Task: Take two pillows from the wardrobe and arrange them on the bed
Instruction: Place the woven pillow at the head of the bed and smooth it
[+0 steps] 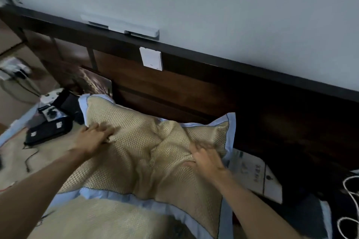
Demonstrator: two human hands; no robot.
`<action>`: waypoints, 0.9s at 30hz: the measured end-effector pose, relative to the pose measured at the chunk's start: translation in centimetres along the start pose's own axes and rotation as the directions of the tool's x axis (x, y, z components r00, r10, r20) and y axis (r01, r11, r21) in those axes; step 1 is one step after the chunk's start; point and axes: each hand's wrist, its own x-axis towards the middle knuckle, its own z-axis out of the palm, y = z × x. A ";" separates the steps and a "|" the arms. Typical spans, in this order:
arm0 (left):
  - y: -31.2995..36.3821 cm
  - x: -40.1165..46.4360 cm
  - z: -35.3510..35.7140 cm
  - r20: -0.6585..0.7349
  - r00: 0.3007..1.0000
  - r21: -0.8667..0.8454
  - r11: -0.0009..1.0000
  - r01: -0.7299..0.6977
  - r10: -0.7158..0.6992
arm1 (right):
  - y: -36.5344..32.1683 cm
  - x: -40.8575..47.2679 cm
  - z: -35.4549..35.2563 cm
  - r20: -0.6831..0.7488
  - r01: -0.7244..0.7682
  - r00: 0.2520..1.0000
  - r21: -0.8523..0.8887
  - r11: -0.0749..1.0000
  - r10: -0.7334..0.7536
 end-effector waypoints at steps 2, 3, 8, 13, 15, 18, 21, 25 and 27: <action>-0.7 2.3 1.7 -0.010 1.000 -0.006 1.000 0.013 -0.013 | -0.5 1.3 2.4 -0.016 -0.040 0.999 0.002 0.999 0.040; -0.7 3.4 2.9 0.002 0.999 -0.019 0.999 0.039 -0.039 | -0.6 1.9 3.6 -0.003 -0.064 0.998 0.002 0.998 0.064; 1.2 7.4 10.5 0.164 0.948 -0.092 0.953 0.289 -0.271 | -2.0 1.9 10.4 0.138 -0.305 0.946 0.069 0.950 0.294; 8.4 9.7 15.1 -0.153 0.986 -0.410 0.912 -0.003 -0.066 | -4.5 1.9 15.5 0.069 -0.305 0.952 0.268 0.914 0.298; 12.1 10.5 16.7 -0.236 0.965 -0.338 0.921 -0.195 0.118 | -4.4 2.7 18.1 0.049 -0.287 0.957 0.279 0.917 0.285; 11.1 12.3 20.7 -0.263 0.956 -0.166 0.970 -0.179 0.131 | -0.9 1.4 22.4 0.035 -0.303 0.952 0.232 0.924 0.303; 5.4 13.3 23.5 -0.302 0.951 -0.236 0.972 -0.004 -0.069 | 3.0 -1.5 24.7 0.063 -0.341 0.940 0.212 0.916 0.336; 1.1 13.0 24.0 -0.081 0.840 -0.506 0.748 0.428 -0.536 | 3.0 1.3 21.6 -0.042 -0.350 0.928 0.240 0.905 0.370; 0.3 11.4 24.8 0.097 0.704 -0.619 0.511 0.596 -0.704 | 3.8 4.7 19.8 -0.152 -0.396 0.882 0.274 0.876 0.446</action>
